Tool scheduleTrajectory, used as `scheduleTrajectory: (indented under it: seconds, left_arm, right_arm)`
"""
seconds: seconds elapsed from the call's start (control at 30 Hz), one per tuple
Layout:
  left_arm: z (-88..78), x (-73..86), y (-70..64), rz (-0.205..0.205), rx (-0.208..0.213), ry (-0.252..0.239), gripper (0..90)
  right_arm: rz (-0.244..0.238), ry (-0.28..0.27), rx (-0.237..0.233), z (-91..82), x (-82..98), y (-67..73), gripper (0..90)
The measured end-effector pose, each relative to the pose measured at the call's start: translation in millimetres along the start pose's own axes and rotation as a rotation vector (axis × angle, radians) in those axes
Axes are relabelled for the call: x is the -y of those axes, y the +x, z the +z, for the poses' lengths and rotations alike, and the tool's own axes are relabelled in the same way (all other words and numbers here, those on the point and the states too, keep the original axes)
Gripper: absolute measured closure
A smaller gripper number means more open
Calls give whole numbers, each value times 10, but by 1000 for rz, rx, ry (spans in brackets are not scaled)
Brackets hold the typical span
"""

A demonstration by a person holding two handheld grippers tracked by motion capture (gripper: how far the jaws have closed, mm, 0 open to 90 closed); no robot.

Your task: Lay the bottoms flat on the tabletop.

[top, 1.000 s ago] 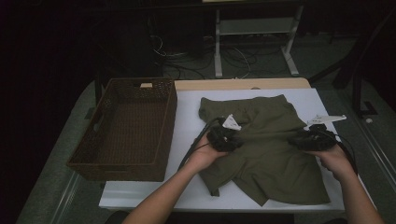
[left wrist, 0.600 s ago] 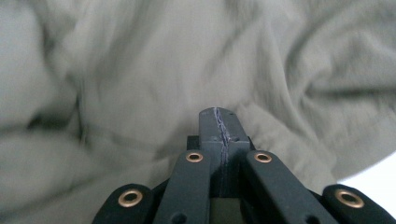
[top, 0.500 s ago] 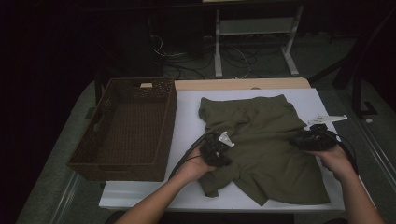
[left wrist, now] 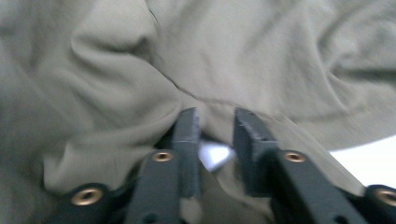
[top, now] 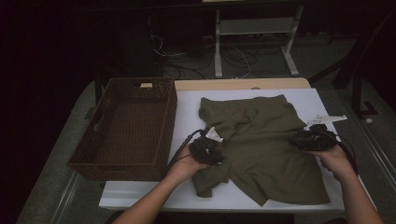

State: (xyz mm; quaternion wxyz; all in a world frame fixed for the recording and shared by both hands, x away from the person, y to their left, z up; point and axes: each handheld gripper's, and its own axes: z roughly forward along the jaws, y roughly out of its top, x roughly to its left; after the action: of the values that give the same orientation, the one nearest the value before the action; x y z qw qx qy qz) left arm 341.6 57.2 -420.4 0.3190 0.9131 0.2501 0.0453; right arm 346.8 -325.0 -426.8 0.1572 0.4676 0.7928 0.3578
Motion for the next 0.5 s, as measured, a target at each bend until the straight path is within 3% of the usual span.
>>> scheduleTrajectory:
  seconds: [0.1,0.17,0.27,0.33,0.5]
  left_arm:
    - [119,-31,26,-24,-41,19,608]
    - [182,-35,35,-19,-63,38,604]
    - [205,-49,45,-31,-64,31,606]
    - [219,-57,49,-33,-67,28,641]
    - [237,-70,41,7,-101,24,794]
  right_arm:
    - [5,-3,0,-17,13,-9,404]
    - [13,-6,3,-38,30,-16,403]
    - [20,0,9,-95,89,-24,404]
    - [28,-2,17,-131,137,-43,407]
    - [41,30,68,-162,243,-123,414]
